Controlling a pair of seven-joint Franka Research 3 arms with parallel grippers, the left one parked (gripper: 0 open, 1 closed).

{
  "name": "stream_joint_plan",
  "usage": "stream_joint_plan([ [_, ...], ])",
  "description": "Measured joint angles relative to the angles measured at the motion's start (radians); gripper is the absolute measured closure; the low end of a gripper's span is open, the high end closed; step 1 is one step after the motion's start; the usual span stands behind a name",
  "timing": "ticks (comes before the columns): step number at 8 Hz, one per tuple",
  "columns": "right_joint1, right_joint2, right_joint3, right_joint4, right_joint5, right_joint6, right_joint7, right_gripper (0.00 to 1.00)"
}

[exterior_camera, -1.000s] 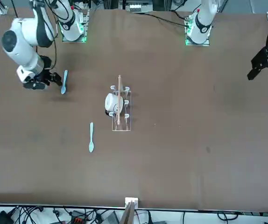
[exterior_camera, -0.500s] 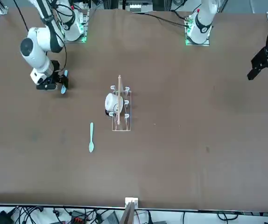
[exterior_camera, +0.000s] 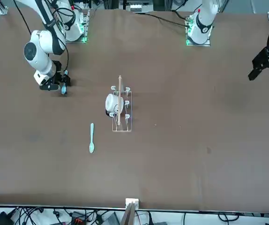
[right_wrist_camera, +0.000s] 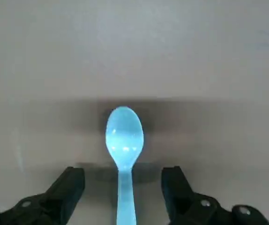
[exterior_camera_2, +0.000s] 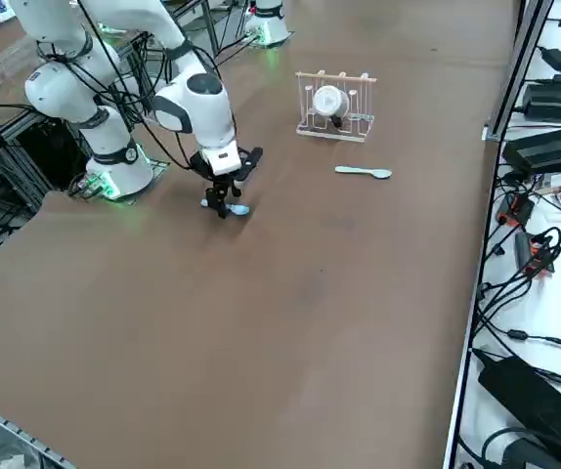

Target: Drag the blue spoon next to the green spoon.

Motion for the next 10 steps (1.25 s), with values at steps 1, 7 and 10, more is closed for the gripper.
stream_joint_plan([
  [1,-0.002,0.000,0.000,-0.004,0.000,0.000,0.000,0.00],
  [7,-0.003,0.012,0.000,-0.012,0.000,-0.001,0.000,0.08],
  [10,-0.003,0.012,0.000,-0.012,0.000,-0.001,0.000,0.34],
])
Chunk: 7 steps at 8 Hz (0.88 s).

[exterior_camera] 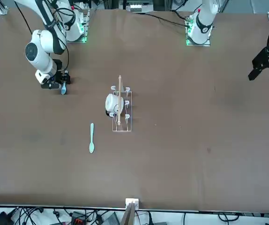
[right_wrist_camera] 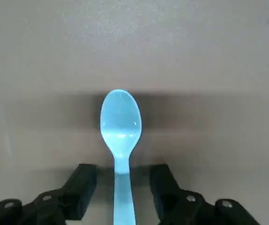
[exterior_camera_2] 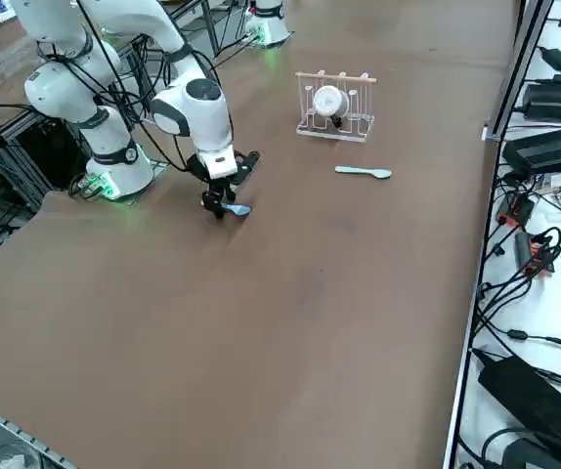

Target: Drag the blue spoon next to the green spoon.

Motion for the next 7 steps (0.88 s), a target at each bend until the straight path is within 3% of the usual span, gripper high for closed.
stream_joint_plan([
  [2,0.000,-0.002,0.000,0.000,0.000,-0.001,0.000,0.41],
  [4,0.001,-0.007,0.002,0.000,0.000,-0.004,0.000,0.56],
  [7,0.001,-0.009,0.002,0.000,0.000,-0.005,0.000,0.65],
])
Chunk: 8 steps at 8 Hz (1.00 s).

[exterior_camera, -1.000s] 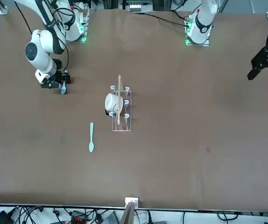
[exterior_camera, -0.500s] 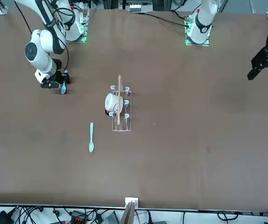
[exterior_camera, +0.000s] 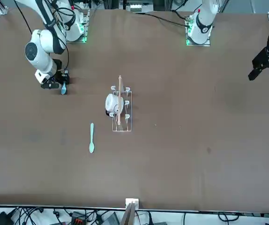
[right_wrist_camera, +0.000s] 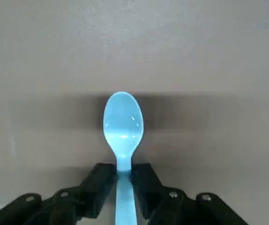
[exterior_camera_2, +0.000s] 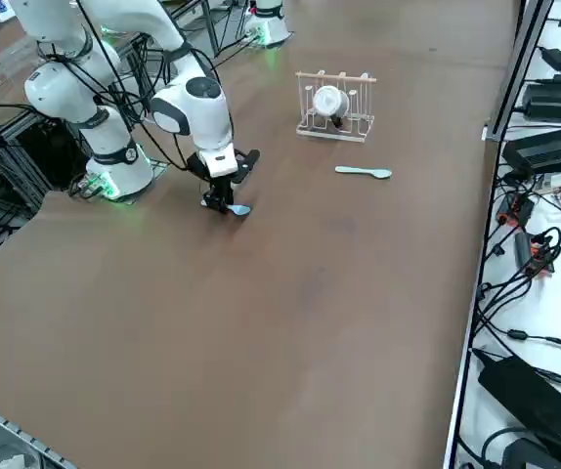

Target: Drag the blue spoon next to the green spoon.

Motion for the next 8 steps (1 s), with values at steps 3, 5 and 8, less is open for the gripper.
stream_joint_plan([
  [3,0.000,-0.008,0.000,0.000,0.000,-0.006,0.000,0.75],
  [5,0.000,-0.015,0.000,0.000,0.000,-0.012,0.000,0.86],
  [8,0.000,-0.016,0.000,0.000,0.000,-0.012,-0.003,0.86],
])
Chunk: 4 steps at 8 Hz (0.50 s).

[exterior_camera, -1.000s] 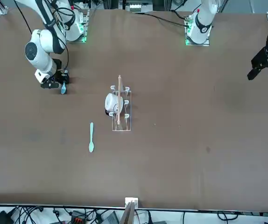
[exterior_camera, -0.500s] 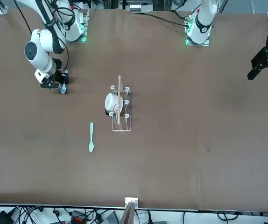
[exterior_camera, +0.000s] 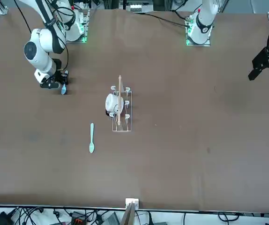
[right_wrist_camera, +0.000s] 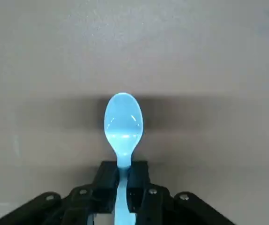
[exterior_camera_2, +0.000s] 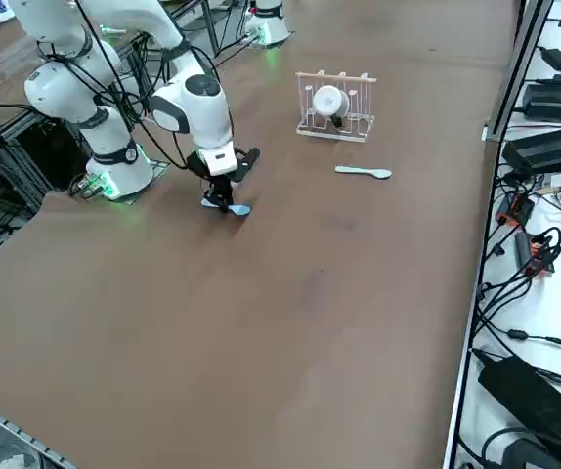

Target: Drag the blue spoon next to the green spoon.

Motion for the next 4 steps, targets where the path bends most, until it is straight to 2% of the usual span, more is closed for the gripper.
stream_joint_plan([
  [4,0.007,-0.033,0.000,0.048,0.000,-0.030,-0.001,0.86],
])
